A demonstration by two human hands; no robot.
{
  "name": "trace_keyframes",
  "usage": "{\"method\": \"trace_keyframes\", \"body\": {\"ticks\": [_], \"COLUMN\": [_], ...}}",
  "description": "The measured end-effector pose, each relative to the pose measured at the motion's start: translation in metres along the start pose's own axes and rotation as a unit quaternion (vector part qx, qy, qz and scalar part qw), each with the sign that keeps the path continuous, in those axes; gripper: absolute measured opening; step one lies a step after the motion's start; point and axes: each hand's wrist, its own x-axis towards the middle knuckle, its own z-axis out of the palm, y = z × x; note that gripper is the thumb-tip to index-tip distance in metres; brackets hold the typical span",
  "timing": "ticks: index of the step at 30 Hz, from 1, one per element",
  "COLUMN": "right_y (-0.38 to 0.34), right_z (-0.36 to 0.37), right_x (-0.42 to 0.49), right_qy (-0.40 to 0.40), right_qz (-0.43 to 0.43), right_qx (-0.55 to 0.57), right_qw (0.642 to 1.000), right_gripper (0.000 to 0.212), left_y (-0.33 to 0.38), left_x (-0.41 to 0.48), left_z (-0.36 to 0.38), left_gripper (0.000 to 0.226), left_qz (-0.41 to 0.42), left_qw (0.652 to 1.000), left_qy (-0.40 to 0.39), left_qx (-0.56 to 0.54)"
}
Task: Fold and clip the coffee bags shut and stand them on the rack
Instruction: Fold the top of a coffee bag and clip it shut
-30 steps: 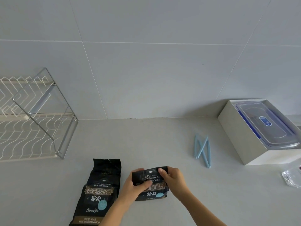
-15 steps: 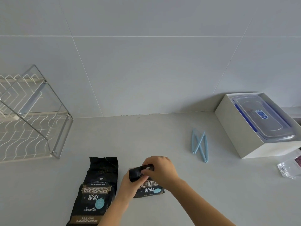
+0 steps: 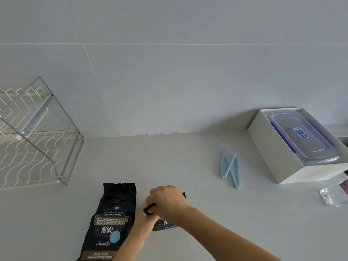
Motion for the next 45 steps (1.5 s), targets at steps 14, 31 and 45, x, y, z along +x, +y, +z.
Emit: {"method": "trace_keyframes", "body": {"ticks": [14, 31, 45], "right_y": [0.092, 0.199, 0.186], "right_z": [-0.010, 0.027, 0.043], "right_x": [-0.040, -0.065, -0.085], "right_qy": [0.039, 0.138, 0.160], "right_qz": [0.133, 0.432, 0.416], "right_qx": [0.319, 0.198, 0.099], "right_qw": [0.937, 0.869, 0.890], "right_gripper": [0.015, 0.055, 0.067], "left_y": [0.000, 0.001, -0.001], "left_x": [0.013, 0.021, 0.019], "left_z": [0.005, 0.003, 0.001], "left_gripper": [0.029, 0.030, 0.035], "left_qz": [-0.027, -0.050, -0.036], "left_qw": [0.995, 0.993, 0.993], "left_qy": [-0.032, -0.042, -0.057], "left_qx": [-0.085, -0.102, -0.102]}}
